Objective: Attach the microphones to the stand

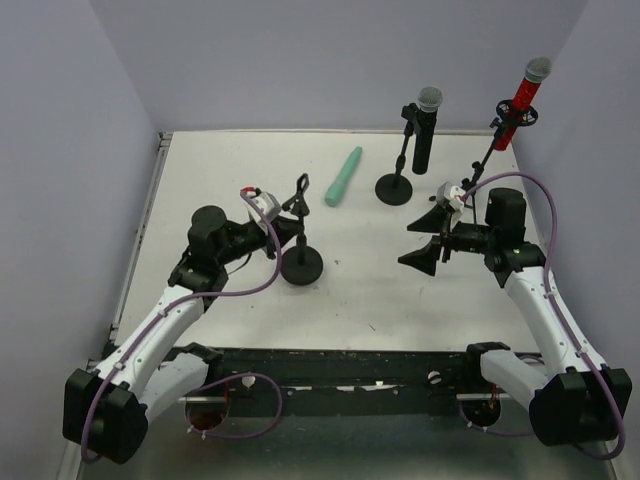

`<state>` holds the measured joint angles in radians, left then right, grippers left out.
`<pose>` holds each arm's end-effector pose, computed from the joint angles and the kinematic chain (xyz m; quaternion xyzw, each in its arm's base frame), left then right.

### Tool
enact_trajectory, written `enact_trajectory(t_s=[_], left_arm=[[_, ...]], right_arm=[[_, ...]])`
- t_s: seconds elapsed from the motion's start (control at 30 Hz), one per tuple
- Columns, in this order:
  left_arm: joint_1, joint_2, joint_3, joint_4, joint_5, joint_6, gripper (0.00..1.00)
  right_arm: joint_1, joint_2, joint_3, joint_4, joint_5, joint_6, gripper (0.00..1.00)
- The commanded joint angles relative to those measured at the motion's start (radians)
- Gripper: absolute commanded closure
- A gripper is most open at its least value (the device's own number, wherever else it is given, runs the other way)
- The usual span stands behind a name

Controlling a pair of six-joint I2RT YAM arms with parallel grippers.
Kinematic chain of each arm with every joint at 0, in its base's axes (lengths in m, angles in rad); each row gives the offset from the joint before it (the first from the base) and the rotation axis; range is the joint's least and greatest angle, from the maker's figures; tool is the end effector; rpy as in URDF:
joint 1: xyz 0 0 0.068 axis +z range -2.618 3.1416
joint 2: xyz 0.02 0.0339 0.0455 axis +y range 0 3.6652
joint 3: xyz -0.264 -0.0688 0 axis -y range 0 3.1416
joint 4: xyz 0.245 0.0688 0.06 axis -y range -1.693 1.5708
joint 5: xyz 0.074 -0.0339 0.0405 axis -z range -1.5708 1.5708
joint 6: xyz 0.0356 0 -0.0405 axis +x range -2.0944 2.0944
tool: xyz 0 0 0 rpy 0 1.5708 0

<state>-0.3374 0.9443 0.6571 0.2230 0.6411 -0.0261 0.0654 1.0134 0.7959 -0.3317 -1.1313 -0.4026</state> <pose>0.2001 -0.0928 0.3089 0.3202 0.6505 -0.3434 0.5970 0.2060 0.0458 0.2967 -0.4256 0.6557 0.3917 0.4853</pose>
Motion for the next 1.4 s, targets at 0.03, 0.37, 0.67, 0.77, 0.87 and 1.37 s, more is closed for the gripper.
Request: enact_trajectory(t_s=[0.03,0.37,0.67,0.77,0.87,1.37], left_arm=[[-0.107,0.004,-0.023,0.074,0.127,0.069,1.0],[-0.207,0.154,-0.019,0.185,0.187,0.106,1.0],[-0.236,0.09,-0.16,0.323,0.008,0.054,0.48],[-0.245,0.042,-0.232,0.401,-0.066,0.002,0.35],[-0.256,-0.018,-0.284,0.421,-0.144,-0.031,0.34],[-0.569,0.075,-0.396,0.751,-0.839,0.009,0.28]], right_arm=[[0.001,-0.01,0.012,-0.006,-0.018,-0.019,0.0],[0.001,-0.004,0.009,-0.006,-0.013,-0.025,0.0],[0.001,0.01,0.006,-0.006,-0.016,-0.027,0.0],[0.001,0.013,0.006,-0.006,-0.016,-0.028,0.0],[0.001,0.016,0.006,-0.006,-0.015,-0.03,0.0],[0.001,0.047,0.003,-0.006,-0.013,-0.031,0.0]])
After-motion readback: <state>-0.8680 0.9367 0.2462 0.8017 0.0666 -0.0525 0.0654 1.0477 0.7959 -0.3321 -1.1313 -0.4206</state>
